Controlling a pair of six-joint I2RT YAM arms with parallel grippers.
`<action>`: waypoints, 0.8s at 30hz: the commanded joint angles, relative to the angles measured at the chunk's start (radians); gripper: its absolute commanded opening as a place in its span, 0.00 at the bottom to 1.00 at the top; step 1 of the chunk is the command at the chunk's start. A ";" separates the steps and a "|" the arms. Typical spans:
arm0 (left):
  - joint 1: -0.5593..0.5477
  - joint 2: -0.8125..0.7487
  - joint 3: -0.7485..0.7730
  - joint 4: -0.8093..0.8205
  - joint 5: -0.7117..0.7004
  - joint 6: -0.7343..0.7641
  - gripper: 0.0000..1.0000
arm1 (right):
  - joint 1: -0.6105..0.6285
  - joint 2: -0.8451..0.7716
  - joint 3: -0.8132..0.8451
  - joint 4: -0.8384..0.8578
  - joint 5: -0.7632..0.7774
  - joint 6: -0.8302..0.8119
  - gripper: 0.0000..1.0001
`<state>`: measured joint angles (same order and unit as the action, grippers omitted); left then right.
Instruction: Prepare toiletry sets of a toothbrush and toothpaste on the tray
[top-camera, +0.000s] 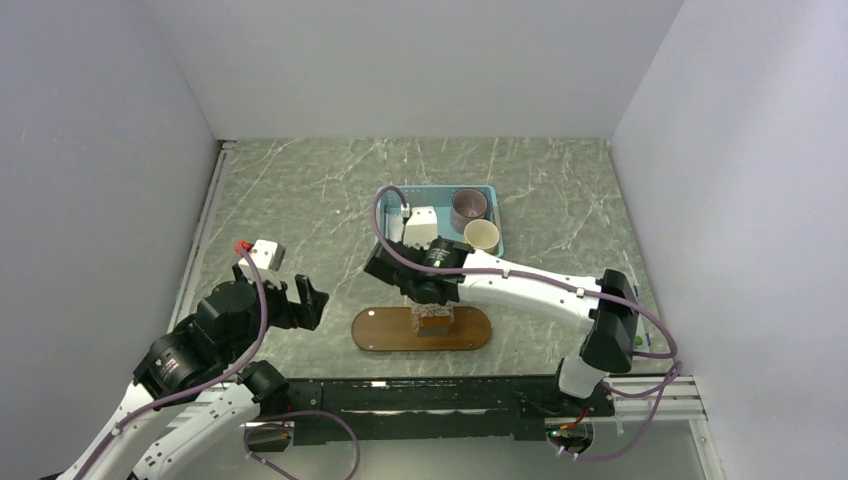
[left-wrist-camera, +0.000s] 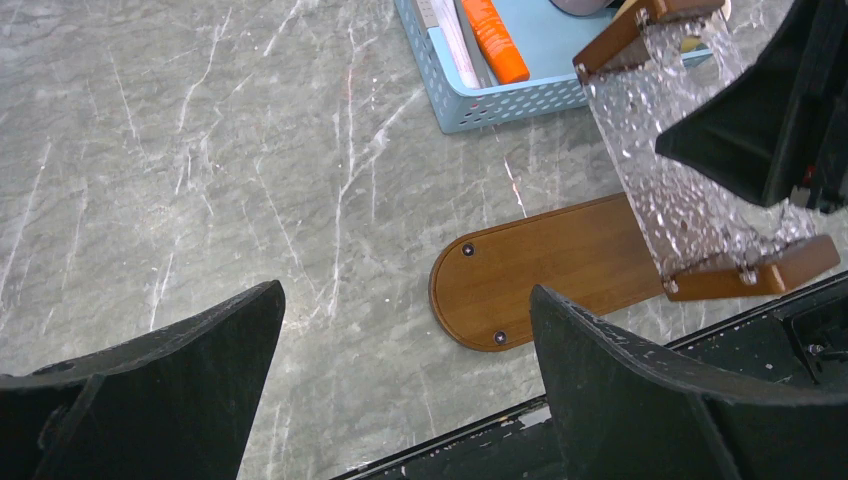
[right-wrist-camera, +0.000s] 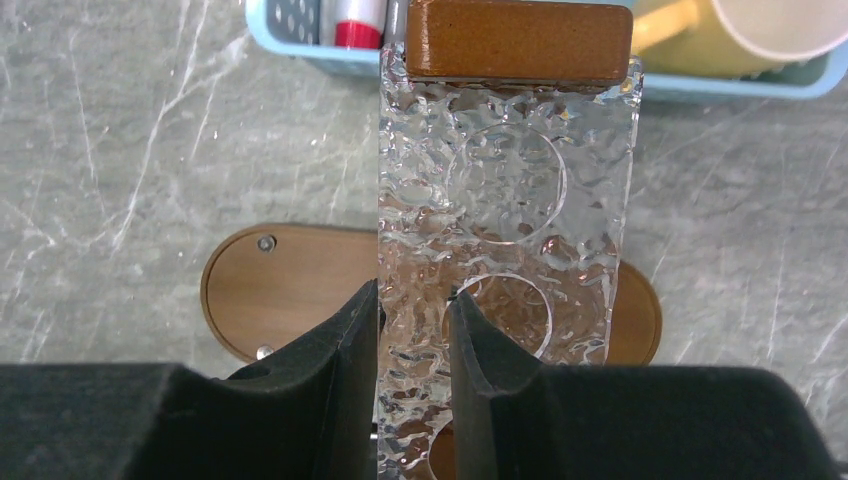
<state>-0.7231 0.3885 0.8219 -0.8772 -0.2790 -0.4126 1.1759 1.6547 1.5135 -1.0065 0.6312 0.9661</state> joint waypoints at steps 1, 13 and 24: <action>0.000 -0.006 -0.003 0.035 -0.006 -0.001 0.99 | 0.064 0.001 0.039 -0.095 0.082 0.152 0.00; -0.001 -0.019 -0.006 0.037 -0.006 -0.002 0.99 | 0.128 0.035 -0.037 -0.088 0.074 0.273 0.00; 0.000 -0.016 -0.006 0.035 -0.012 -0.005 0.99 | 0.130 0.069 -0.114 0.053 0.030 0.190 0.00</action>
<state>-0.7231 0.3759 0.8188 -0.8772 -0.2794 -0.4129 1.3014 1.7145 1.4040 -1.0264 0.6453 1.1915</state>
